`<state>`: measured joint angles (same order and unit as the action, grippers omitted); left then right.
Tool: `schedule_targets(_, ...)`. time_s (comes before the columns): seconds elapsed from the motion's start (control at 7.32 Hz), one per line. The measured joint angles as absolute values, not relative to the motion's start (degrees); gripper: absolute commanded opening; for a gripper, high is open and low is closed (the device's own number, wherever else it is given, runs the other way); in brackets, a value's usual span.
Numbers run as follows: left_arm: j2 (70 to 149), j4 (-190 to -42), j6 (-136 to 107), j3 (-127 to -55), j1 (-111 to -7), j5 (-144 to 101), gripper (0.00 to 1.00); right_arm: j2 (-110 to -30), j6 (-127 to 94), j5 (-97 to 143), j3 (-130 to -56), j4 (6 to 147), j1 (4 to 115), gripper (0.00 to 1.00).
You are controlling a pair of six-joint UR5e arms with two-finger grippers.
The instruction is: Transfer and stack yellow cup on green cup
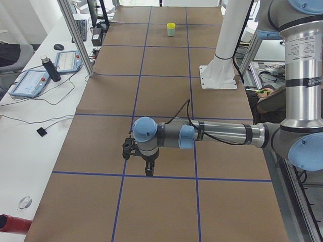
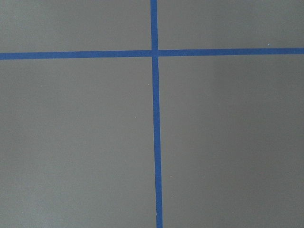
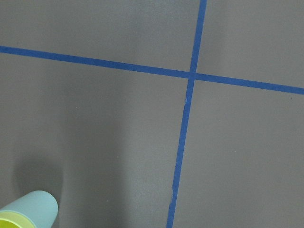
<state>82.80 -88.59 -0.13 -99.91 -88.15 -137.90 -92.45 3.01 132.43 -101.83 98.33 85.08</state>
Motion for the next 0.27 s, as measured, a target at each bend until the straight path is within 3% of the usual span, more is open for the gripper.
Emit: schedule_targets(0.27, 82.74, -88.67, 0.01, -99.86, -88.16, -137.94, 1.00, -92.28, 3.06, 132.45, -101.83, 98.27, 85.08, 1.00)
